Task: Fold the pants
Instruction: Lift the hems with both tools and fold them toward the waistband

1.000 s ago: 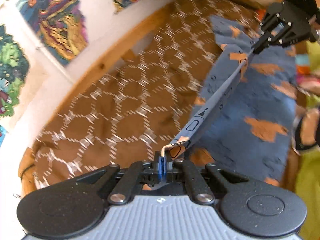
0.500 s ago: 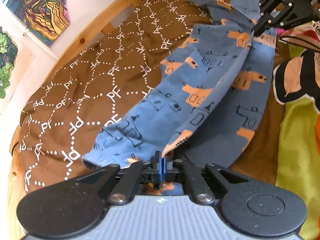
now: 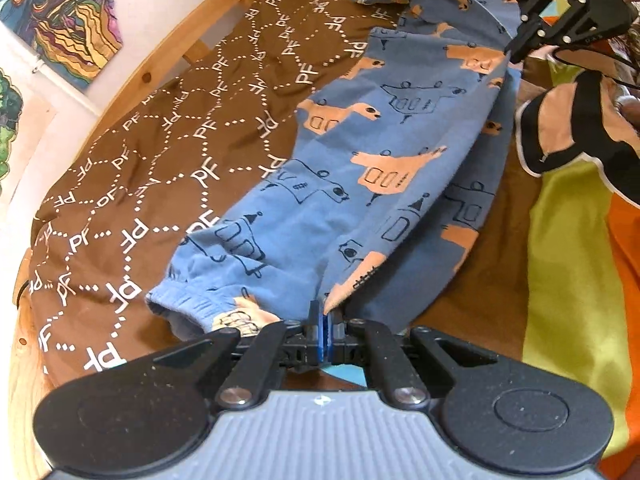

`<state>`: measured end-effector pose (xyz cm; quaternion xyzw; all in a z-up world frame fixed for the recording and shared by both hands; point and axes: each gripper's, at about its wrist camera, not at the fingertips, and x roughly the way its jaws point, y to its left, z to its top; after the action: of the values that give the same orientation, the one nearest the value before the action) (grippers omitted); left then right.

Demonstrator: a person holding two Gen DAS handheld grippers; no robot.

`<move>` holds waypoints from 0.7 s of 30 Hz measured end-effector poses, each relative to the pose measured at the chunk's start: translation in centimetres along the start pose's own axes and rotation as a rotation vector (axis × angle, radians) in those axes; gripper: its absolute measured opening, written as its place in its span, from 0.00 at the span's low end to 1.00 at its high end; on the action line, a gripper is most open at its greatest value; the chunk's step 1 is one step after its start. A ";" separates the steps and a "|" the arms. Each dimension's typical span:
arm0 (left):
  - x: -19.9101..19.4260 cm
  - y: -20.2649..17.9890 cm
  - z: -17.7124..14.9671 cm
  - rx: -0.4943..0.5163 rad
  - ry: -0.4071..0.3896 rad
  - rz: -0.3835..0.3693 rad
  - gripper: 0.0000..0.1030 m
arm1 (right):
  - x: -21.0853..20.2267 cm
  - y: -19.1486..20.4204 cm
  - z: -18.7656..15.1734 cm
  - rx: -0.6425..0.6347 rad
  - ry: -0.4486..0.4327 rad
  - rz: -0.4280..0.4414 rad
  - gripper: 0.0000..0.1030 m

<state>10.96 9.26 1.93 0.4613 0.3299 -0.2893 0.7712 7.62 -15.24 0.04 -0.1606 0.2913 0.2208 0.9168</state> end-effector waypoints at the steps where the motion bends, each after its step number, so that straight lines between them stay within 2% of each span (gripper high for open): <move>1: 0.0 0.0 -0.1 0.003 0.001 -0.001 0.02 | 0.1 0.0 0.0 0.001 0.000 -0.002 0.00; 6: 0.6 -0.3 -0.1 0.002 0.023 -0.007 0.03 | 0.5 0.0 -0.4 0.008 0.011 -0.002 0.00; 8: 0.6 -0.3 0.1 -0.008 0.027 -0.019 0.07 | 0.9 0.0 -0.6 0.018 0.024 0.000 0.01; 9: 0.5 -0.2 0.2 -0.024 0.026 -0.036 0.18 | 1.0 0.0 -0.7 0.023 0.030 -0.007 0.03; 10: 0.3 0.1 0.3 -0.049 0.021 -0.066 0.38 | 1.0 0.0 -0.7 0.033 0.034 -0.013 0.11; 11: -0.1 0.3 0.5 -0.078 0.004 -0.100 0.51 | 0.8 0.0 -0.8 0.050 0.033 -0.011 0.21; 12: -0.5 0.5 0.6 -0.102 -0.019 -0.123 0.68 | 0.5 -0.2 -1.0 0.075 0.029 -0.010 0.27; 13: -0.9 0.4 0.8 -0.127 -0.048 -0.137 0.72 | 0.1 -0.4 -1.1 0.100 0.023 -0.015 0.38; 14: -1.2 0.3 1.2 -0.152 -0.070 -0.142 0.72 | -0.3 -0.6 -1.3 0.117 0.017 -0.023 0.50; 15: -1.3 0.1 1.7 -0.185 -0.089 -0.147 0.73 | -0.8 -0.8 -1.5 0.138 0.006 -0.037 0.55; 17: -1.5 -0.6 3.1 -0.254 -0.142 -0.157 0.79 | -2.0 -1.2 -1.8 0.183 -0.016 -0.068 0.73; 20: -1.1 -2.1 5.7 -0.379 -0.265 -0.151 0.92 | -3.8 -2.2 -2.4 0.267 -0.045 -0.158 0.93; 21: -0.7 -2.7 6.7 -0.417 -0.297 -0.150 0.96 | -4.4 -2.6 -2.7 0.297 -0.051 -0.200 0.95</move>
<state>10.15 2.23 3.47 0.2193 0.2989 -0.3362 0.8658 4.40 -19.96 1.05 -0.0460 0.2798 0.0871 0.9550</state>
